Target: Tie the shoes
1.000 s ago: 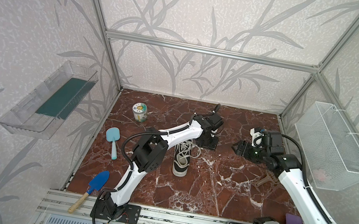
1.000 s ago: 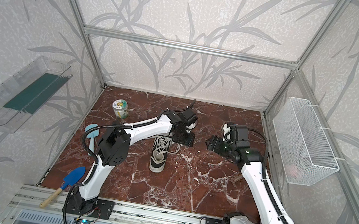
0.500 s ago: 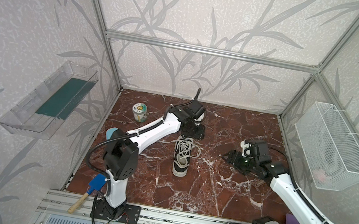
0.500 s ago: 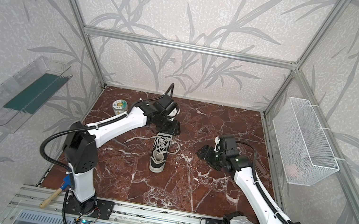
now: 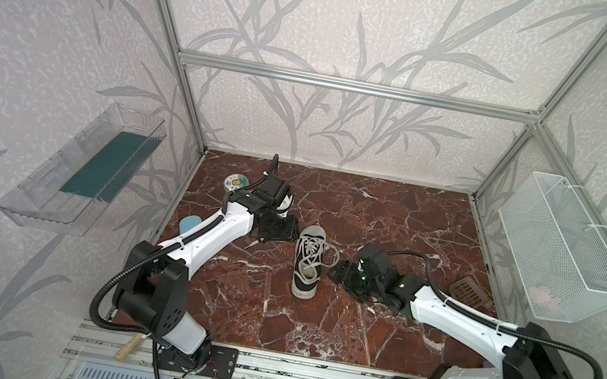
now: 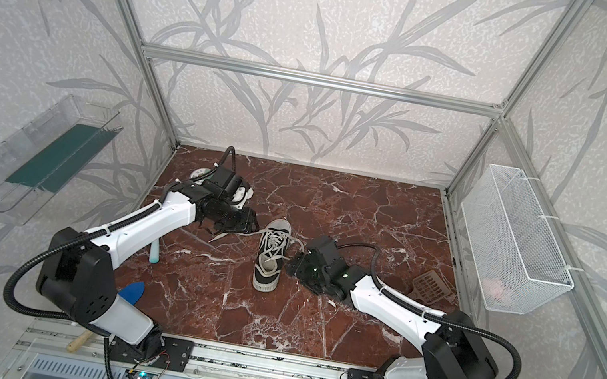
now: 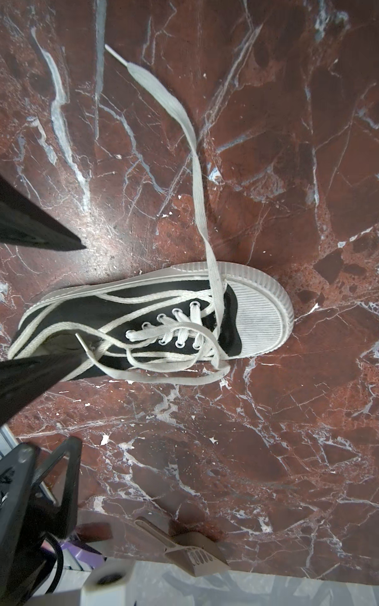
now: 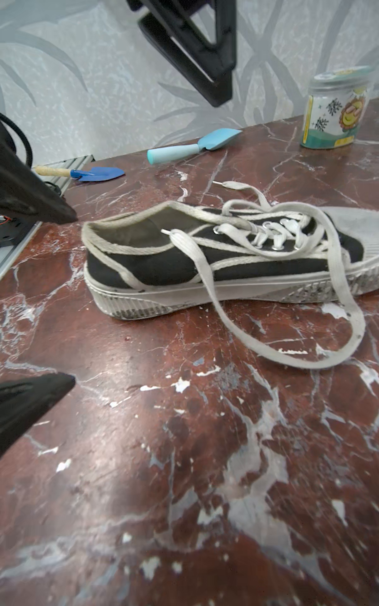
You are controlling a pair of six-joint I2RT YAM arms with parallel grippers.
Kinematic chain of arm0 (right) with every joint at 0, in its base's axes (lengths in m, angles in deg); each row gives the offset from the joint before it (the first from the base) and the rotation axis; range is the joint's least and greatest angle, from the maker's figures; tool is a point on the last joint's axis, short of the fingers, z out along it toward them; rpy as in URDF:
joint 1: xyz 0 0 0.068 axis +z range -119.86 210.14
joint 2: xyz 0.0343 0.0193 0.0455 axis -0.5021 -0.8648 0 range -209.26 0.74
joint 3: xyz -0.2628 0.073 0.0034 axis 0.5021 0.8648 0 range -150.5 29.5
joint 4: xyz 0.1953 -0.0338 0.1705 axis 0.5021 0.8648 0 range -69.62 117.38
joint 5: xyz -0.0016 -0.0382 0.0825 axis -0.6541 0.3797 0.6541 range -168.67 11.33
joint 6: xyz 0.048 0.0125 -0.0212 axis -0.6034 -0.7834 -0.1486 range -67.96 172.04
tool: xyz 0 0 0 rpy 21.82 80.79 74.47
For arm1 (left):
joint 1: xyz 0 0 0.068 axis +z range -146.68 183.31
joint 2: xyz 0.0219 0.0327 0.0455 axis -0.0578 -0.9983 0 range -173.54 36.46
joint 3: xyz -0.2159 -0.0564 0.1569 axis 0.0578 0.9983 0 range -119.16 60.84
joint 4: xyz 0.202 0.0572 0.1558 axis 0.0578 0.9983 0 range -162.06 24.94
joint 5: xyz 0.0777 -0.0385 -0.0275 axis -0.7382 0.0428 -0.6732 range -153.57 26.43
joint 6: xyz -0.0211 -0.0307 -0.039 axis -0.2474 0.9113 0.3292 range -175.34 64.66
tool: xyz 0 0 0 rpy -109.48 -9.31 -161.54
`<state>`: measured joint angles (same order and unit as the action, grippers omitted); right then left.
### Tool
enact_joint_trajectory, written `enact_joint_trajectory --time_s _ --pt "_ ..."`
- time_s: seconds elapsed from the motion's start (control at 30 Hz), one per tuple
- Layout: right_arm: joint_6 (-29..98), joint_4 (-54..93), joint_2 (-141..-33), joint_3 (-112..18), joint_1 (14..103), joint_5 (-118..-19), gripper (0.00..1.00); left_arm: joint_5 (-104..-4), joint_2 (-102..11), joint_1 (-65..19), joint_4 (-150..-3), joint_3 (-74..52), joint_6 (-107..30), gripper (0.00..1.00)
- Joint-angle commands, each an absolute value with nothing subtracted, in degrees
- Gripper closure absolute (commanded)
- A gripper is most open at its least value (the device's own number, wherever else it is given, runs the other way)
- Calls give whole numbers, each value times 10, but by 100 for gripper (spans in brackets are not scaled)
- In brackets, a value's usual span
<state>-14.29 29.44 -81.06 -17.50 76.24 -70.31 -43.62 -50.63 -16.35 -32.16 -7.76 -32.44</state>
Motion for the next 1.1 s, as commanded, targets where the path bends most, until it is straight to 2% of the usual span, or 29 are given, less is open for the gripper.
enact_joint_trajectory --time_s 0.0,0.37,0.73,1.07 --pt "-139 290 -854 -244 765 -724 30 -405 -496 -144 -333 -67 -338 47" --pt "-116 340 -1007 -364 757 -653 38 -405 -474 -119 -319 -38 -332 47" --pt "-126 328 -1031 -348 758 -665 56 -401 -479 -108 -320 -25 -345 48" --pt "-115 329 -1021 -348 747 -676 61 -399 -483 -104 -311 -40 -353 48"
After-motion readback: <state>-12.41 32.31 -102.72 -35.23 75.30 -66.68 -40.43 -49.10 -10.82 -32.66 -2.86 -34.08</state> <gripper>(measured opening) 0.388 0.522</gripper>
